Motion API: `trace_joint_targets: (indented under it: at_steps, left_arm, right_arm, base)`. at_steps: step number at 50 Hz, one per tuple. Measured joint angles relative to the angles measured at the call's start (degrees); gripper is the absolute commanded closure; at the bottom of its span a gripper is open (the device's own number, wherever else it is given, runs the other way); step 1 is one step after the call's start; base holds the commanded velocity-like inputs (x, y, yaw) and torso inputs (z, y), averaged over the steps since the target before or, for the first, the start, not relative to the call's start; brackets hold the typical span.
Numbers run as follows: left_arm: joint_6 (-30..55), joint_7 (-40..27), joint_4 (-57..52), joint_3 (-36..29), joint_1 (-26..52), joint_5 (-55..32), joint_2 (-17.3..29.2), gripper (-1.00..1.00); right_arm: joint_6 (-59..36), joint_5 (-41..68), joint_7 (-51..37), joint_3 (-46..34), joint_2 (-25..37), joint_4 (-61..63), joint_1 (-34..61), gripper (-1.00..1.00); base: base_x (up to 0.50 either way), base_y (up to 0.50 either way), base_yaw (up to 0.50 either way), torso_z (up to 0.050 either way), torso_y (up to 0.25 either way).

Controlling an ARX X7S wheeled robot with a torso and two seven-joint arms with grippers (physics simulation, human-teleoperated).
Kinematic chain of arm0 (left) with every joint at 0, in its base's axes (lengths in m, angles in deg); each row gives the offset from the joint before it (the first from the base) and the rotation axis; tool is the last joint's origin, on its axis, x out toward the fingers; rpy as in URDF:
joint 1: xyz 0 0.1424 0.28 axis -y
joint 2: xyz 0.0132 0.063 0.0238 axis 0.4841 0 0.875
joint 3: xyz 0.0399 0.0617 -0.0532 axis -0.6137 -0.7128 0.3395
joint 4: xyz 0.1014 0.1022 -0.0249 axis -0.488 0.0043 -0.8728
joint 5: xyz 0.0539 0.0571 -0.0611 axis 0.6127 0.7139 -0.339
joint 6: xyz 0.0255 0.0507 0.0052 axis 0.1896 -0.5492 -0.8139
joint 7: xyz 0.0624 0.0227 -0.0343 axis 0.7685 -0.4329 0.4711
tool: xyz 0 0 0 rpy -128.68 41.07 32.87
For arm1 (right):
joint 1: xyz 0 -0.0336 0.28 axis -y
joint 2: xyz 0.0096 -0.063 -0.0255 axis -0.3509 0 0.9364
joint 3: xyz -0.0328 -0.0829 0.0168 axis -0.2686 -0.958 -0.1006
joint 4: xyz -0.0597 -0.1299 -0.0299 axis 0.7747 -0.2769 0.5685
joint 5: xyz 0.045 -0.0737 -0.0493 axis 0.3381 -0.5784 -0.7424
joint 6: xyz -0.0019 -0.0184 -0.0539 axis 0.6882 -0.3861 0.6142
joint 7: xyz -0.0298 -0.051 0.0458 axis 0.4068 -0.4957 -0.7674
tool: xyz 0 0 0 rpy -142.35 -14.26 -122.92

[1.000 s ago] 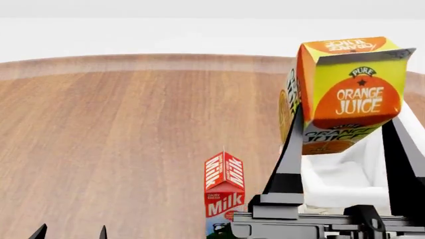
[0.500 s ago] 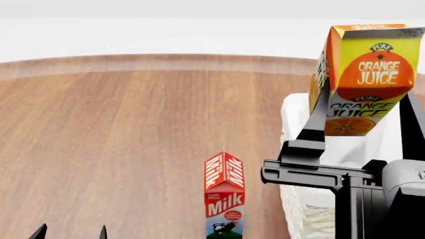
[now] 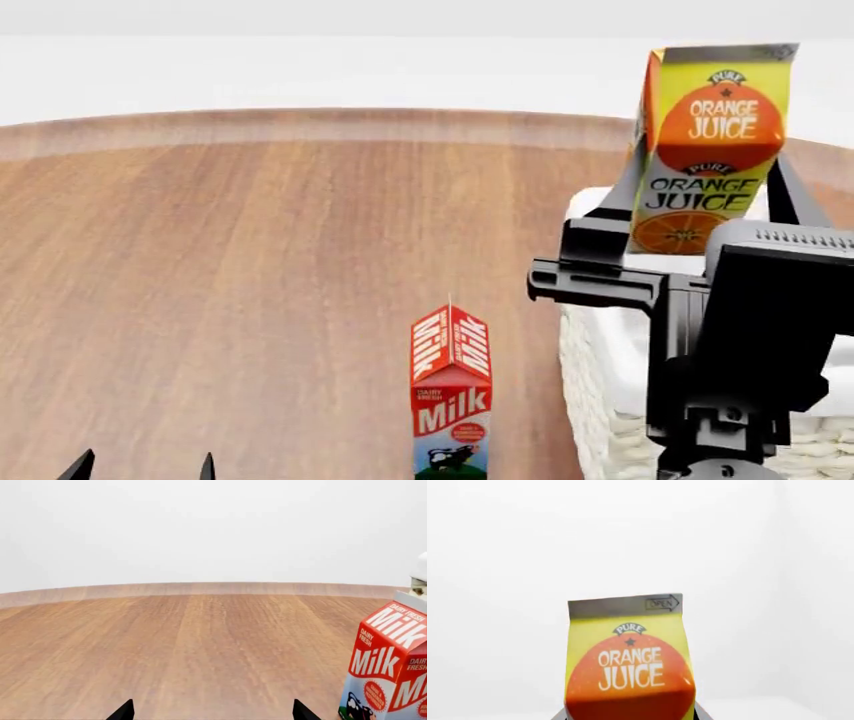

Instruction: Pick up the orange juice, and put it in the basket.

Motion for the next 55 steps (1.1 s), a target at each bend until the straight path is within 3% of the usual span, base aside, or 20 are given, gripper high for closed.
trace_joint_targets:
  at_steps: [55]
  left_arm:
    - [-0.3, -0.5, 0.1, -0.7, 0.2, -0.4, 0.4, -1.00]
  right_arm:
    - [5.5, -2.3, 5.6, 0.3, -7.7, -20.6, 0.8, 1.00]
  base:
    - [0.00, 0.00, 0.00, 0.000, 0.001]
